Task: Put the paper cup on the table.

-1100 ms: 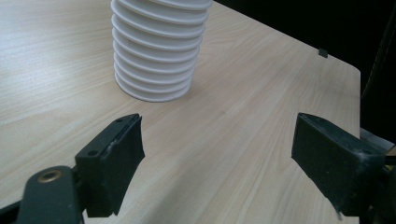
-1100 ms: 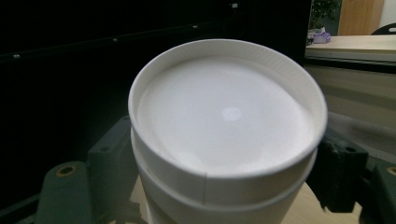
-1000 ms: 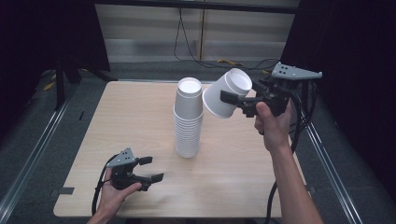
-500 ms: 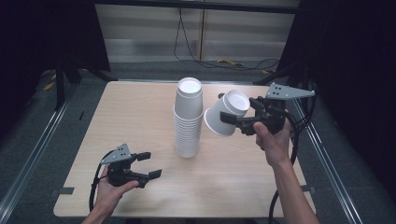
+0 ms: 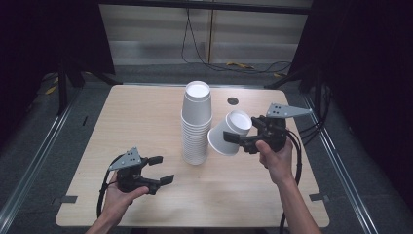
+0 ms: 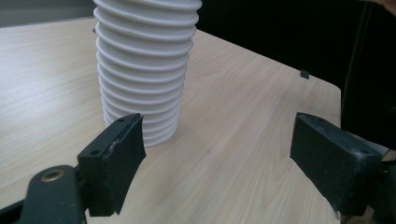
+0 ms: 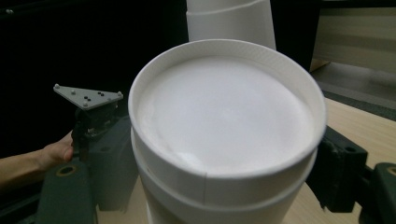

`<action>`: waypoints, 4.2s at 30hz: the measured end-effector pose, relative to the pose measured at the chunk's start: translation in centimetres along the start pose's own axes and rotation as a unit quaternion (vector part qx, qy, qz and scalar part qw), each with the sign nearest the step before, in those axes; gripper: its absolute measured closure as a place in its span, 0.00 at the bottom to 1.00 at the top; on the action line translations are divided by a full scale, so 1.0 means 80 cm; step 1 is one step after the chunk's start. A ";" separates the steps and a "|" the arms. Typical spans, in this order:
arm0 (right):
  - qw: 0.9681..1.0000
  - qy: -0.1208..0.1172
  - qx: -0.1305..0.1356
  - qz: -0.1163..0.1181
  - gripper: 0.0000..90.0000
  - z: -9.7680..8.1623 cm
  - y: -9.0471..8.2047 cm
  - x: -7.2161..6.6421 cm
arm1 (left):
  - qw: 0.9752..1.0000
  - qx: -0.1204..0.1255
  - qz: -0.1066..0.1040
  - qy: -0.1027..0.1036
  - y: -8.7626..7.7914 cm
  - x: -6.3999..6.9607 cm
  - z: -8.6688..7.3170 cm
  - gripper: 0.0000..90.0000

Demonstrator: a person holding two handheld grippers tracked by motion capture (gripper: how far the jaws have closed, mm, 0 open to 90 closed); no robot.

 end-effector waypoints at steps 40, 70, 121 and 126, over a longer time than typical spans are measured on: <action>0.996 0.031 -0.040 0.073 0.25 -0.078 0.050 -0.013 | 0.996 0.013 -0.073 0.046 0.073 0.044 0.059 0.17; 0.990 0.019 -0.037 0.133 0.25 -0.082 0.075 -0.043 | 0.993 0.008 -0.110 0.040 0.087 0.056 0.051 0.10; 0.994 0.009 -0.052 0.099 0.18 -0.086 0.051 -0.028 | 0.993 -0.073 -0.070 0.054 0.060 0.030 0.043 0.18; 0.994 0.005 -0.063 0.090 0.18 -0.091 0.050 -0.026 | 0.991 -0.102 -0.065 0.059 0.062 0.032 0.041 0.18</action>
Point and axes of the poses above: each handheld gripper's, and its own axes: y roughly forward along the jaws, z roughly out of its top, x roughly to its right, the point moved 5 cm from there along y, roughly forward along the jaws, and after that the axes turned 1 degree about z, right-handed, at the moved point
